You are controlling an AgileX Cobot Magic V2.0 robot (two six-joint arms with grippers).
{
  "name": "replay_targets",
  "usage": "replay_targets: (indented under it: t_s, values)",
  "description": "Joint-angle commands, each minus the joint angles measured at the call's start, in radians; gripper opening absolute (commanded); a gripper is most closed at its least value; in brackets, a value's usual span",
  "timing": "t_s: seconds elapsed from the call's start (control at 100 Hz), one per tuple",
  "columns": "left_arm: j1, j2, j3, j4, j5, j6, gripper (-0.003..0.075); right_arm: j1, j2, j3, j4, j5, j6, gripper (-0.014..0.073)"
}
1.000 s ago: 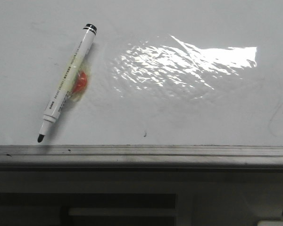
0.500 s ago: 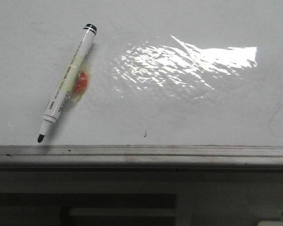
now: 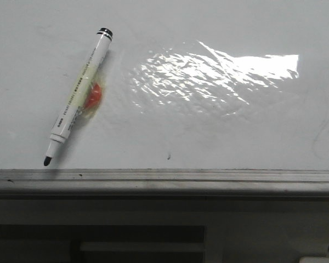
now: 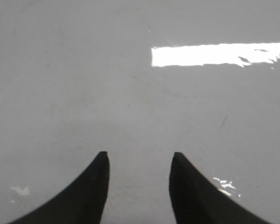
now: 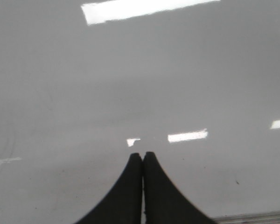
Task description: Write number 9 on whiteboard
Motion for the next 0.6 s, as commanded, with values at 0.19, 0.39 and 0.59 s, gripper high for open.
replay_targets:
  t_s: [0.19, 0.39, 0.59]
  values:
    - [-0.039, 0.141, -0.051, 0.122, -0.289, -0.020, 0.0396, 0.003, 0.018, -0.035, 0.001, -0.080, -0.006, -0.0062]
    - [-0.248, 0.286, -0.085, 0.273, -0.385, -0.261, 0.0396, 0.003, 0.018, -0.035, 0.001, -0.080, -0.006, -0.0062]
    - [-0.495, 0.462, -0.085, 0.257, -0.411, -0.308, 0.0395, 0.003, 0.018, -0.035, 0.001, -0.080, -0.006, -0.0062]
